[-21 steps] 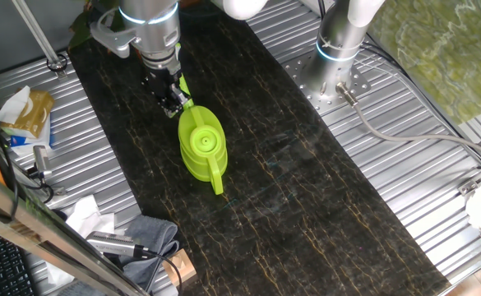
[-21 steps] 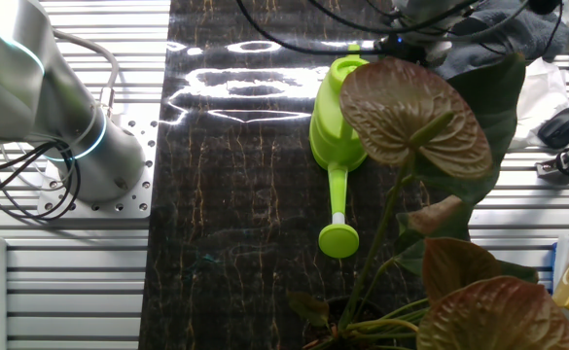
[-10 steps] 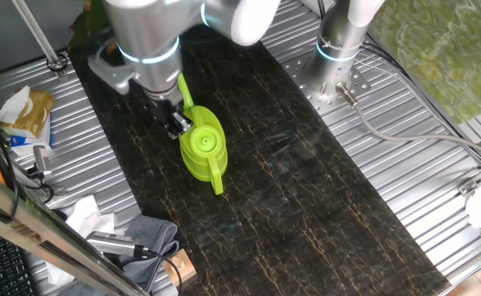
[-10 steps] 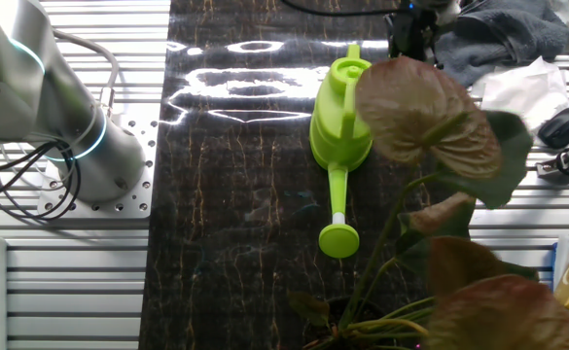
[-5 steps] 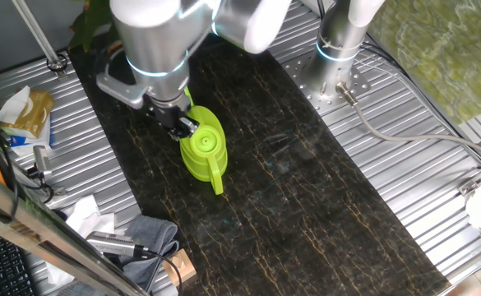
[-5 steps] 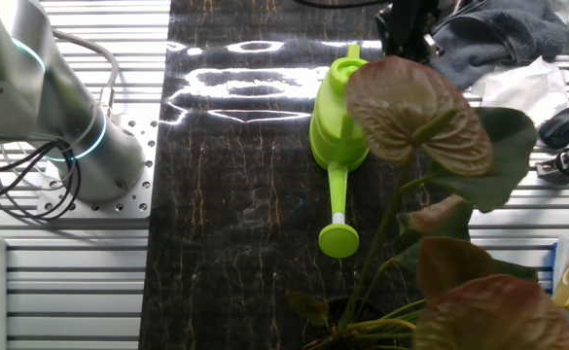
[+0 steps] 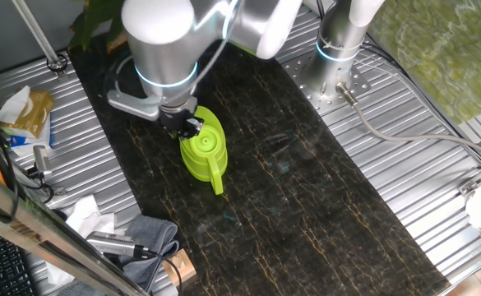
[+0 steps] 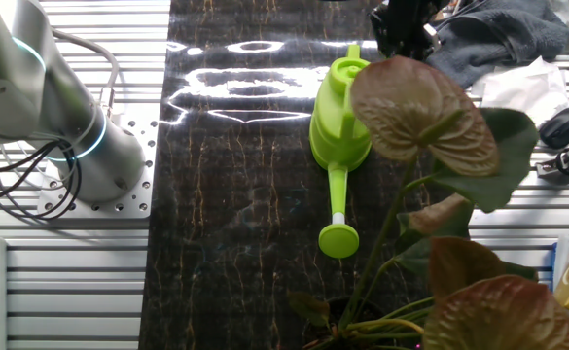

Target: Water the plant

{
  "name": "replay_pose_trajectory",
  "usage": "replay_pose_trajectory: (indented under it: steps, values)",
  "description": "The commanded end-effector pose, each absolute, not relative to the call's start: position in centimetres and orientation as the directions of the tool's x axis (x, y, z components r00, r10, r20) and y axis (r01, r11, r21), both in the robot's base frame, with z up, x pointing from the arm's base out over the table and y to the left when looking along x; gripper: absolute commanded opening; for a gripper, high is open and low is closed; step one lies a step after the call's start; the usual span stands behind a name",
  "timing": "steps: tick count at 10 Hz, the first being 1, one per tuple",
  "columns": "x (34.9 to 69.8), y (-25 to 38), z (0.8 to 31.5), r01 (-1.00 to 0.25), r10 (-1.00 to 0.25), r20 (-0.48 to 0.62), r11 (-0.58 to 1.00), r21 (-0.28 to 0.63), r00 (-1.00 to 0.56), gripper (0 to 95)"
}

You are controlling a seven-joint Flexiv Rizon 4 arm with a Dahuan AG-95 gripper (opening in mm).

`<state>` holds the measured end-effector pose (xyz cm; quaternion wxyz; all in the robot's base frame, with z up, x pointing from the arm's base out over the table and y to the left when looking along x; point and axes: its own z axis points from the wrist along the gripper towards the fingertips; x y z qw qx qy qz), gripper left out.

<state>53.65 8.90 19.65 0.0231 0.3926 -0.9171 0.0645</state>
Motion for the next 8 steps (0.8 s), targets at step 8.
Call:
replay_pose_trajectory:
  steps: [8]
  values:
    - [50.5, 7.2, 18.3, -0.812, -0.808, 0.079, 0.579, -0.075, -0.583, 38.0]
